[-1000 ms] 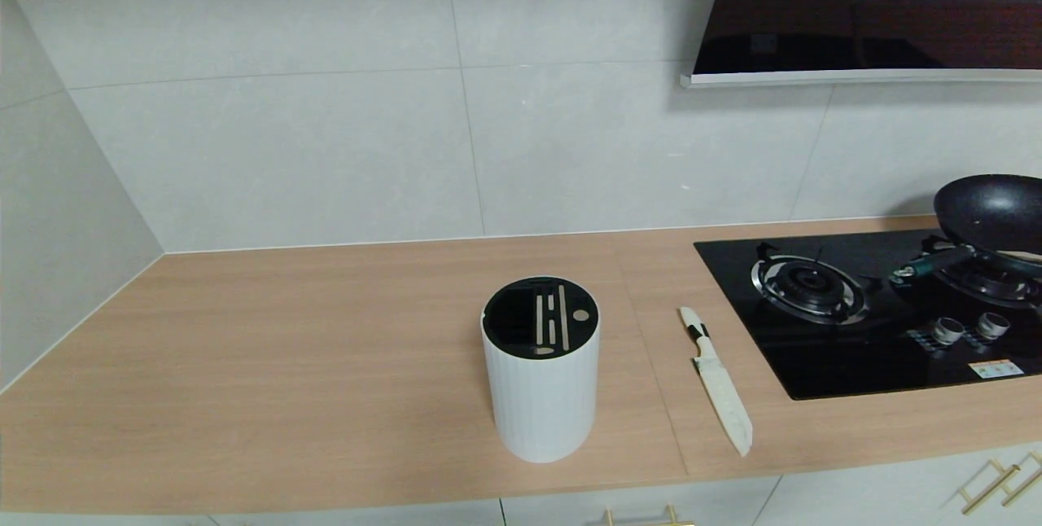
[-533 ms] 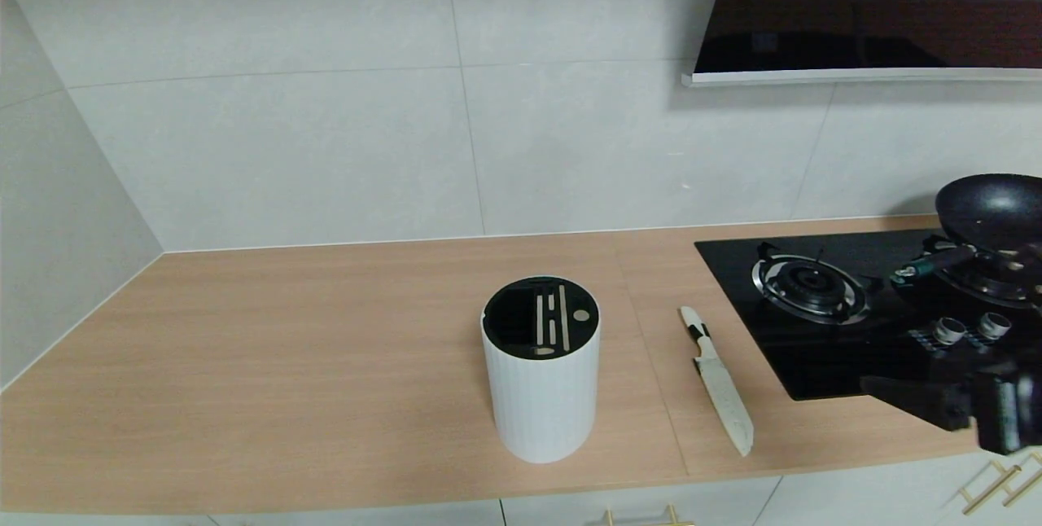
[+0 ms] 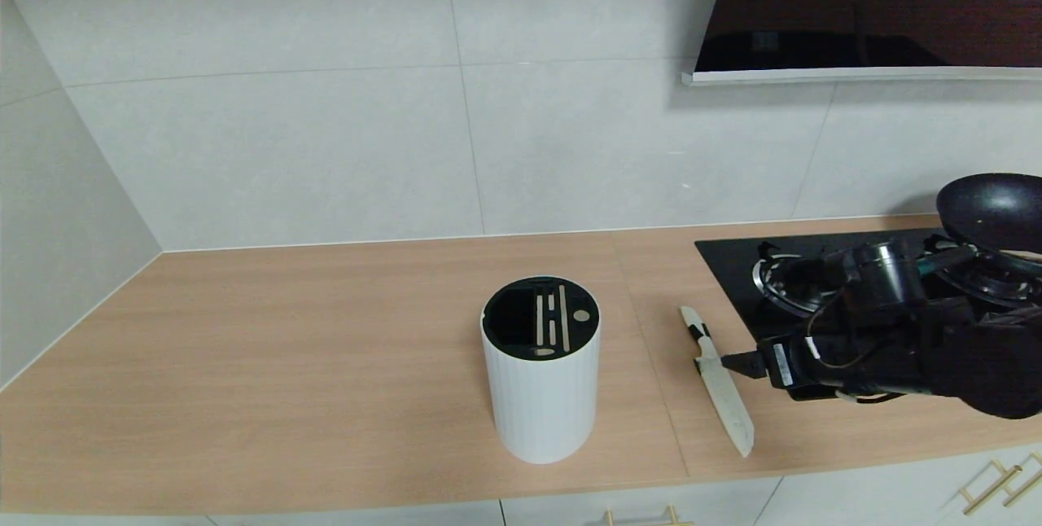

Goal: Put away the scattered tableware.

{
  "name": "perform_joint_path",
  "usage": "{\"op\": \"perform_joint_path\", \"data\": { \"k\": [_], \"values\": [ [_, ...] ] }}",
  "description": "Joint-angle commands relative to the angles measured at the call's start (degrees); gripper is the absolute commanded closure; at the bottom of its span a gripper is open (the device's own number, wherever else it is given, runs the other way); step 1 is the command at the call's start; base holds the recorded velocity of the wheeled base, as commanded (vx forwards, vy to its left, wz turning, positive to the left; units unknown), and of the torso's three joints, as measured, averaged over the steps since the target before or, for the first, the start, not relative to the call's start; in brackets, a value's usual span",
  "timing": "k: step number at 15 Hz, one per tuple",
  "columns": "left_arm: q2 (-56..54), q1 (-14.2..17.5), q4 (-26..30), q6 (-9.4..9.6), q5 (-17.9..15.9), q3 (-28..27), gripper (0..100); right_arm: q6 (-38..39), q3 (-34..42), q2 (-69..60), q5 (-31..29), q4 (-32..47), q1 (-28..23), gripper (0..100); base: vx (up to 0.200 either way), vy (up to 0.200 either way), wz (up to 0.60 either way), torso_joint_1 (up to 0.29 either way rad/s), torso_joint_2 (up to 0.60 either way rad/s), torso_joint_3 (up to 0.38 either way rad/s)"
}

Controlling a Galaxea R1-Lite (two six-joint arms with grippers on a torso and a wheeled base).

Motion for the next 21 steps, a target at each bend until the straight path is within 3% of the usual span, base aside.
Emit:
{"op": "perform_joint_path", "data": {
  "k": [1, 8, 21],
  "values": [
    [0.0, 0.0, 0.0, -0.01, 0.0, 0.0, 0, 0.1, -1.0, 12.9, -1.8, -5.9, 0.4, 0, 0.000, 0.000, 0.00, 0.000, 0.00, 0.000],
    [0.0, 0.0, 0.0, -0.01, 0.0, 0.0, 0, 0.5, -4.1, 21.9, -4.6, -12.8, 1.0, 0, 0.000, 0.000, 0.00, 0.000, 0.00, 0.000],
    [0.0, -0.1, 0.0, -0.01, 0.0, 0.0, 0, 3.3, -10.8, 28.2, -9.1, -16.9, 1.2, 0, 0.000, 0.000, 0.00, 0.000, 0.00, 0.000]
  ]
}}
